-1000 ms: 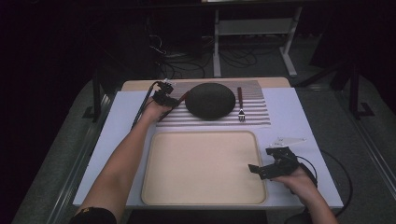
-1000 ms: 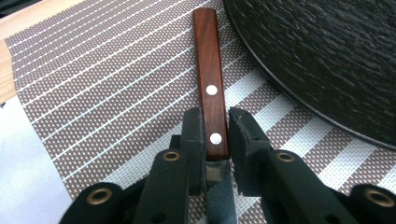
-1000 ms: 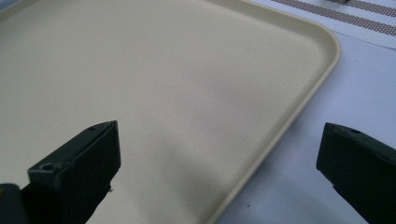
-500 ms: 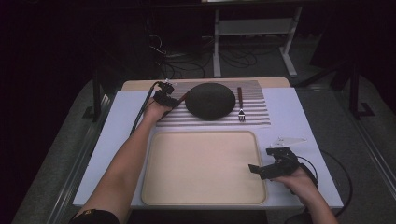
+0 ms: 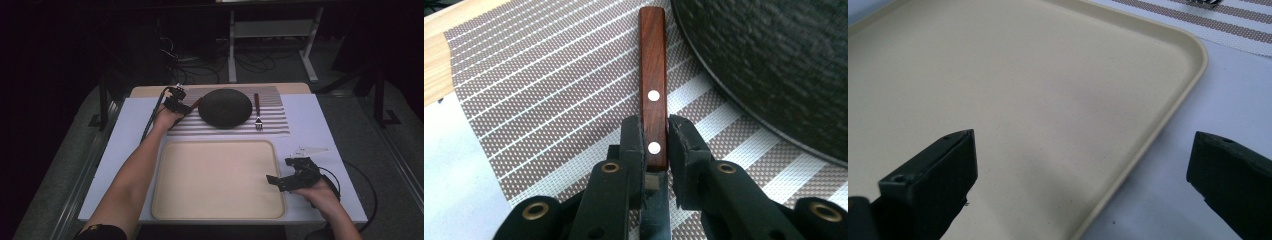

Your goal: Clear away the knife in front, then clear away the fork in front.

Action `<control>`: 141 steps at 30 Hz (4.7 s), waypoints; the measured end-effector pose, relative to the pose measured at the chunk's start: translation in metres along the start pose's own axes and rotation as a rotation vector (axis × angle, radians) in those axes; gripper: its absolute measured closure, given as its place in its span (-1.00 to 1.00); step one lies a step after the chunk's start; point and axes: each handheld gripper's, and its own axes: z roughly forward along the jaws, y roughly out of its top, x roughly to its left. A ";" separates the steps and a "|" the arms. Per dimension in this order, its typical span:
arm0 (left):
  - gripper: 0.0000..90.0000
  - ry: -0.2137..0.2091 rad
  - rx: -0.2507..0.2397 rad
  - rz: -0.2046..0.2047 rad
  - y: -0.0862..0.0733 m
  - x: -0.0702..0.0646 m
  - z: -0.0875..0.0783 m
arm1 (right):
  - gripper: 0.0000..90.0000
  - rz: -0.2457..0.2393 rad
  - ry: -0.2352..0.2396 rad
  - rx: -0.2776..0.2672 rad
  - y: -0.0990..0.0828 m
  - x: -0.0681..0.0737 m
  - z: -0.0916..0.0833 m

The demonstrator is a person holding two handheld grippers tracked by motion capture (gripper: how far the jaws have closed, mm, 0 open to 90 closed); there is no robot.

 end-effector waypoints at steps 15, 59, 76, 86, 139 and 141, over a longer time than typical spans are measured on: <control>0.74 0.028 0.035 -0.015 -0.002 0.010 -0.038 | -1.00 0.000 -0.002 -0.007 0.001 0.000 -0.001; 0.74 -0.151 -0.069 0.031 -0.104 -0.117 -0.131 | -1.00 -0.020 0.012 -0.007 0.003 0.009 -0.002; 0.73 -0.157 -0.027 0.012 -0.143 -0.126 -0.126 | -1.00 -0.024 0.011 -0.003 0.003 0.009 -0.001; 0.73 -0.151 -0.011 -0.017 -0.150 -0.119 -0.118 | -1.00 -0.027 0.009 -0.001 0.003 0.009 -0.002; 1.00 -0.232 -0.021 0.069 -0.147 -0.109 -0.106 | -1.00 -0.036 0.009 0.002 0.003 0.010 -0.001; 1.00 -0.231 -0.019 0.067 -0.148 -0.108 -0.107 | -1.00 -0.036 0.009 0.001 0.003 0.010 -0.001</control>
